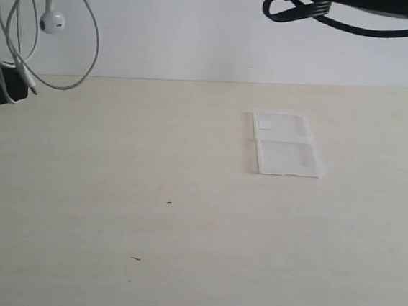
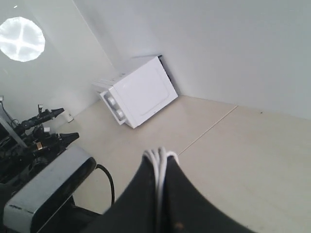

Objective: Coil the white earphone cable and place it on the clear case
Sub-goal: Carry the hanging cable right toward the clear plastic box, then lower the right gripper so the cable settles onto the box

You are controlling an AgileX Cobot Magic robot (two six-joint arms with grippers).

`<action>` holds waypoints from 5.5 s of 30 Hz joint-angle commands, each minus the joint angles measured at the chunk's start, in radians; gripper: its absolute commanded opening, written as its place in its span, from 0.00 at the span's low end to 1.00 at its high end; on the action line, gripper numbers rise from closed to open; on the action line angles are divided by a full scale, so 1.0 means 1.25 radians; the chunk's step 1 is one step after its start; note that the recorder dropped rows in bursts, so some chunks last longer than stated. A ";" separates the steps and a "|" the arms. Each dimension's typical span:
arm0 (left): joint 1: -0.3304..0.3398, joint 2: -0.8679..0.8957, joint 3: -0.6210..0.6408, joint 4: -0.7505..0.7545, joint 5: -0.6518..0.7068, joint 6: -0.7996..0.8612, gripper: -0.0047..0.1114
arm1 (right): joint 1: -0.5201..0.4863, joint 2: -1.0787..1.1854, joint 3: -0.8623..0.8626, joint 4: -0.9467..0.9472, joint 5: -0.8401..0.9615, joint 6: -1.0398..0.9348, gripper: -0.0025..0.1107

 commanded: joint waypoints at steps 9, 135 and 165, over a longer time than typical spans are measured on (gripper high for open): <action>0.000 0.002 -0.002 -0.004 0.040 -0.013 0.04 | -0.097 -0.056 0.003 -0.010 -0.012 0.003 0.02; 0.000 0.000 -0.002 -0.004 0.027 -0.017 0.04 | -0.532 0.623 -0.624 -1.329 0.728 0.826 0.02; 0.000 0.000 -0.002 -0.004 0.027 -0.022 0.04 | -0.531 0.639 -0.624 -1.315 0.655 0.819 0.02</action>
